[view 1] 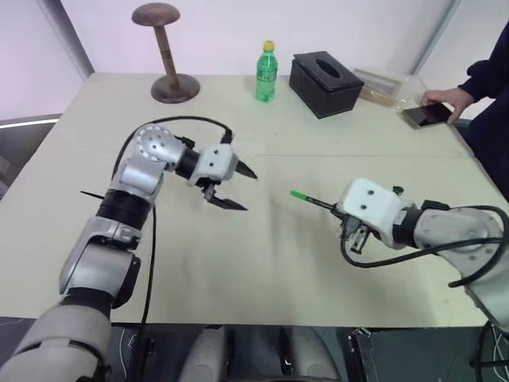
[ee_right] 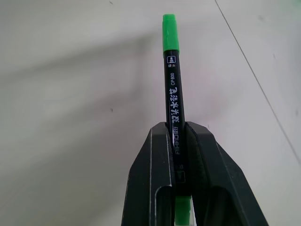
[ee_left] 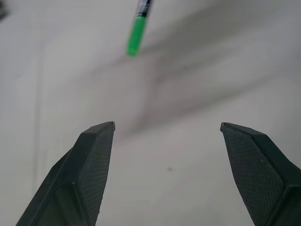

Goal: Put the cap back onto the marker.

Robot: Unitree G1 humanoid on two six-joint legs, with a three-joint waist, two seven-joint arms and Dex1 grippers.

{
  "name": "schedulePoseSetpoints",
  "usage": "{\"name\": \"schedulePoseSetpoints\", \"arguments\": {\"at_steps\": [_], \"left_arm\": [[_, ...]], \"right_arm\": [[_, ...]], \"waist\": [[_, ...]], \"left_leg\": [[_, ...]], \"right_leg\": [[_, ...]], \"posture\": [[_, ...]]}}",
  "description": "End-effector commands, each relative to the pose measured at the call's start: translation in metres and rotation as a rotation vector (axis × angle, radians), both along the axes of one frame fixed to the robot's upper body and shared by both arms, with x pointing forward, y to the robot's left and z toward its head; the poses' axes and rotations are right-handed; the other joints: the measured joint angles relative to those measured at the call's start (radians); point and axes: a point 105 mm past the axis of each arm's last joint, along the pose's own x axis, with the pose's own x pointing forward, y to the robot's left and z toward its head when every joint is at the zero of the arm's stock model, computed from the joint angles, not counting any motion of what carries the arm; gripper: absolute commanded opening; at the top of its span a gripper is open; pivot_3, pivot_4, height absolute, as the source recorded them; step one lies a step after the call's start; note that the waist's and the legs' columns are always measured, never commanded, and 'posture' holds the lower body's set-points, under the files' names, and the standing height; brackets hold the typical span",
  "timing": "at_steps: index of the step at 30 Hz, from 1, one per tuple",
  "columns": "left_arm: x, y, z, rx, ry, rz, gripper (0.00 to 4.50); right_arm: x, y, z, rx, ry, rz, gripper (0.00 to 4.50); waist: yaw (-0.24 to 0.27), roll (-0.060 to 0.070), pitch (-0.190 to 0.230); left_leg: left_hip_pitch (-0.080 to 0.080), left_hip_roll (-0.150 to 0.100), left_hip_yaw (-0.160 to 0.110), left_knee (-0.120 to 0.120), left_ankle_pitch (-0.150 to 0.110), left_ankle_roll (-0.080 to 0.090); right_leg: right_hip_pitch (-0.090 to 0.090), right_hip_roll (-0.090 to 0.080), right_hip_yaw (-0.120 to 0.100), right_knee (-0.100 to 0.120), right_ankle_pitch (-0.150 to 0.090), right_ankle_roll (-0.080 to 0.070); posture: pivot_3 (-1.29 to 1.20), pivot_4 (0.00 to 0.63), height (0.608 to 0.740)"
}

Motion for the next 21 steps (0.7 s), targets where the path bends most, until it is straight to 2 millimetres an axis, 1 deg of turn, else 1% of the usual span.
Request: {"name": "schedulePoseSetpoints", "arguments": {"at_steps": [1,4,6,8,11,15,17,19,21], "left_arm": [[0.000,-0.006,0.011,-0.106,0.016,0.068,3.76],[-0.004,-0.010,0.009,-0.135,0.026,0.100,3.76],[-0.007,-0.012,0.005,-0.147,0.030,0.120,3.76],[-0.012,-0.013,0.001,-0.149,0.043,0.124,3.76],[-0.018,-0.014,-0.002,-0.140,0.048,0.119,3.76],[-0.021,-0.015,-0.002,-0.131,0.048,0.111,3.76],[-0.021,-0.015,-0.001,-0.130,0.040,0.106,3.76],[-0.021,-0.016,0.001,-0.130,0.040,0.104,3.76],[-0.020,-0.015,0.002,-0.128,0.041,0.104,3.76]], "right_arm": [[0.006,-0.009,0.008,0.116,-0.059,-0.107,0.00],[0.012,-0.020,0.004,0.192,-0.083,-0.215,0.00],[0.021,-0.034,0.003,0.249,-0.130,-0.339,0.00],[0.028,-0.051,-0.006,0.283,-0.170,-0.474,0.00],[0.030,-0.070,-0.024,0.273,-0.191,-0.588,0.00],[0.030,-0.094,-0.045,0.272,-0.192,-0.710,0.00],[0.029,-0.103,-0.052,0.269,-0.191,-0.750,0.00],[0.028,-0.109,-0.060,0.276,-0.183,-0.781,0.00],[0.027,-0.111,-0.065,0.305,-0.173,-0.802,0.00]], "waist": [[-0.002,0.000,0.000],[-0.004,0.000,0.000],[-0.004,0.000,0.000],[-0.002,0.001,0.000],[0.000,0.000,-0.001],[-0.002,0.001,-0.001],[-0.002,0.001,-0.001],[-0.003,0.001,-0.001],[-0.004,0.001,-0.001]], "left_leg": [[0.000,0.000,0.000,0.000,0.000,0.000],[0.000,0.001,0.000,0.000,0.000,0.000],[0.000,0.000,0.000,-0.001,0.000,0.000],[0.000,0.000,0.000,0.000,0.000,0.000],[0.001,0.000,0.000,-0.001,0.000,0.000],[0.001,-0.001,0.001,-0.001,0.000,0.000],[0.001,-0.001,0.001,-0.001,0.000,0.000],[0.002,0.000,0.001,-0.001,0.000,0.000],[0.002,0.000,0.001,-0.001,0.000,0.000]], "right_leg": [[0.000,0.000,0.000,0.000,0.000,0.000],[0.000,0.001,0.000,0.001,0.000,0.000],[-0.001,0.001,0.001,0.001,0.000,0.000],[-0.001,0.000,0.001,0.002,0.000,0.000],[0.000,0.000,0.001,0.001,0.000,0.000],[0.000,0.000,0.001,0.001,0.000,0.000],[0.000,0.000,0.001,0.002,0.000,0.000],[0.000,0.000,0.001,0.002,0.000,0.000],[0.000,0.000,0.001,0.002,0.000,0.000]], "posture": [[0.00,0.150,0.740],[0.00,0.150,0.740],[0.00,0.150,0.740],[0.00,0.150,0.740],[0.00,0.150,0.740],[0.00,0.150,0.740],[0.00,0.150,0.740],[0.00,0.150,0.740],[0.00,0.150,0.740]]}}
